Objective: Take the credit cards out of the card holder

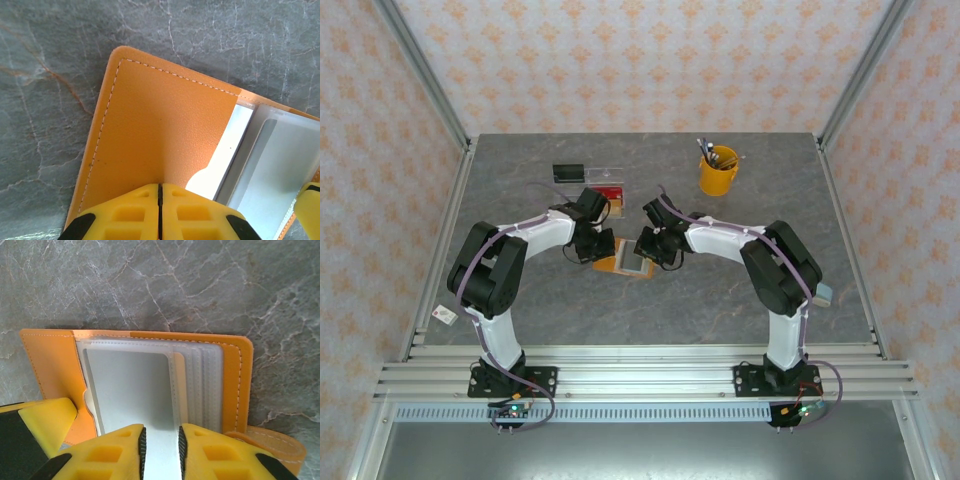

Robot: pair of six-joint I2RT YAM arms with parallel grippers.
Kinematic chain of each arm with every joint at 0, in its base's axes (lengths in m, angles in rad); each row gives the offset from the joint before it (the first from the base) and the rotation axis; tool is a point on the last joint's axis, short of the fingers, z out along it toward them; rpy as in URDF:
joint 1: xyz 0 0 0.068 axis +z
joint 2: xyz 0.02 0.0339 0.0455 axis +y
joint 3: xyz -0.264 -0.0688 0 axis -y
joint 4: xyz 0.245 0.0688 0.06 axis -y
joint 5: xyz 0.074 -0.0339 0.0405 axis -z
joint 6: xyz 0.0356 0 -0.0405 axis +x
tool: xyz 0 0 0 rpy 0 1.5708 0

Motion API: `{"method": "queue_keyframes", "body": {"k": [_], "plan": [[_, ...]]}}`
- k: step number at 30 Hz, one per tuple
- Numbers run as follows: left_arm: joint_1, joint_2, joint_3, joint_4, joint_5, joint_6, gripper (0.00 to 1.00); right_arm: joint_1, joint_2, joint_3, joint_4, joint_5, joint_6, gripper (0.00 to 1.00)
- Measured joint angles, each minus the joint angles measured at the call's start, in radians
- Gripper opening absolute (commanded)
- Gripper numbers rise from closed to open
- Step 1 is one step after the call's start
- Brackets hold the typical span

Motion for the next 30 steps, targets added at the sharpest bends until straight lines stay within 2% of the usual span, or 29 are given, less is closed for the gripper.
{"method": "queue_keyframes", "body": {"k": [10, 20, 30], "plan": [[0.000, 0.000, -0.005, 0.008, 0.000, 0.000, 0.09, 0.003, 0.000, 0.017, -0.052, 0.053, -0.011, 0.28], [0.000, 0.000, -0.005, 0.010, 0.000, 0.000, 0.09, 0.003, 0.012, 0.018, -0.049, 0.010, -0.032, 0.24], [0.000, 0.000, -0.010, 0.018, 0.001, 0.000, 0.08, 0.003, -0.053, 0.014, -0.050, 0.032, -0.057, 0.29]]}}
